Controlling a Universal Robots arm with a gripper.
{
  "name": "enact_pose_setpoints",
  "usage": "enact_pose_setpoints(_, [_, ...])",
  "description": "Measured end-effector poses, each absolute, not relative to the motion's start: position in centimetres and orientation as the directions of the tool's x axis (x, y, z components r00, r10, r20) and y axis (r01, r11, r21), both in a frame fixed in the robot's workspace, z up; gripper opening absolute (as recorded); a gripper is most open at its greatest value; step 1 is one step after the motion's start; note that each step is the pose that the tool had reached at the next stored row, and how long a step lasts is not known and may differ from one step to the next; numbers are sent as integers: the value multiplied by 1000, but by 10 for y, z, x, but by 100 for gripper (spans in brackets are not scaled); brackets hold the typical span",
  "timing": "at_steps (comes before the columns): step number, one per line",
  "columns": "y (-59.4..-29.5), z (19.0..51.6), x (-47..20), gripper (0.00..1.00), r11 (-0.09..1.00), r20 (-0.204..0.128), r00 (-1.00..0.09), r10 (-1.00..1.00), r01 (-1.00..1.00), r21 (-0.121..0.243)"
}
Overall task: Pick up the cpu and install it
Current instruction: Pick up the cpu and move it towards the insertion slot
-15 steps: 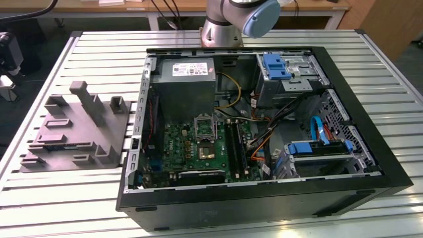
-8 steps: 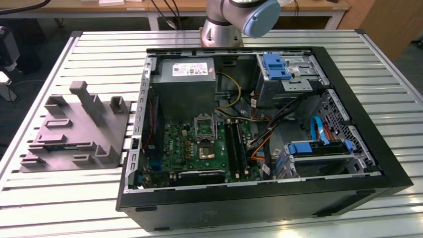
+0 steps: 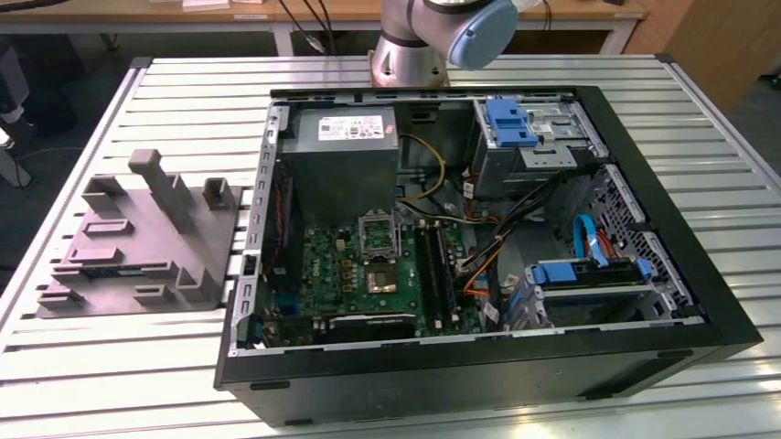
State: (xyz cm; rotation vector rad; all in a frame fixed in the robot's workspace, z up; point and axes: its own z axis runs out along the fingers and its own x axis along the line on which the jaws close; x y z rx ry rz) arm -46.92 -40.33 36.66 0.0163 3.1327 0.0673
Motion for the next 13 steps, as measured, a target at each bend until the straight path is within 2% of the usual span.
enact_pose_setpoints(13, [-403,382,-469,47,999,-8,-1000,11,10,43])
